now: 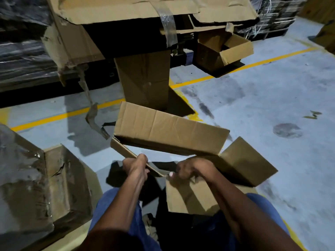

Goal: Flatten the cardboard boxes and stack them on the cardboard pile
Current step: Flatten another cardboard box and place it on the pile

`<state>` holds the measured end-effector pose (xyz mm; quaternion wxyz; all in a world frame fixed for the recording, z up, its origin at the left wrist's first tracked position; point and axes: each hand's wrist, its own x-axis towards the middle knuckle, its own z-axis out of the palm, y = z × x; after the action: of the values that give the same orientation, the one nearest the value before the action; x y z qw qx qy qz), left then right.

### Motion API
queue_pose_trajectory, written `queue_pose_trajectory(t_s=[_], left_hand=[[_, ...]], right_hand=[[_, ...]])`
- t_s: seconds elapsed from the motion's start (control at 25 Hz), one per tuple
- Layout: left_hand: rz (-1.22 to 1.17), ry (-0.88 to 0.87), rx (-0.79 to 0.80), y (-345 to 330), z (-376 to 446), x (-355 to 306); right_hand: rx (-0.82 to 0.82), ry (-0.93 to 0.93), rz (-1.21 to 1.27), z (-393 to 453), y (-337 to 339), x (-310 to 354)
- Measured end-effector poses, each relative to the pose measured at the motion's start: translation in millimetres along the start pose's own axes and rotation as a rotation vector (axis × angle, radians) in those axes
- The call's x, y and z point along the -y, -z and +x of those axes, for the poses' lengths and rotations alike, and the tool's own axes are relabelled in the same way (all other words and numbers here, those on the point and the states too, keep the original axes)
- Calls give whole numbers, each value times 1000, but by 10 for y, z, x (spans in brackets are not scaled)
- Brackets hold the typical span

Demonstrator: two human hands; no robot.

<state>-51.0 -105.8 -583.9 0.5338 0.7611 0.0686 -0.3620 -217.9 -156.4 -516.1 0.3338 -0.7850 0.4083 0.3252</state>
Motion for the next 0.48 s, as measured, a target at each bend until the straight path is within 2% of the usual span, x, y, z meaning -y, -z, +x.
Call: queue_pose_trajectory(t_s=[0.08, 0.12, 0.16, 0.2, 0.24, 0.28, 0.32, 0.48], left_hand=[[1, -26, -7, -16, 9, 6], [22, -46, -14, -27, 9, 14], [60, -63, -5, -36, 22, 32], [92, -81, 21, -45, 16, 35], [110, -97, 52, -48, 1, 46], [115, -106, 70, -46, -26, 50], [122, -110, 75, -45, -39, 50], [173, -142, 84, -27, -29, 56]], right_hand=[[30, 183, 277, -349, 175, 145], [-67, 282, 430, -536, 237, 194], [-302, 362, 551, -641, 280, 185], [-630, 384, 594, -675, 303, 98], [-935, 356, 572, -635, 307, -36], [-1126, 303, 521, -551, 303, -181], [-1202, 245, 481, -417, 306, -341], [-1218, 58, 279, 55, 527, -630]])
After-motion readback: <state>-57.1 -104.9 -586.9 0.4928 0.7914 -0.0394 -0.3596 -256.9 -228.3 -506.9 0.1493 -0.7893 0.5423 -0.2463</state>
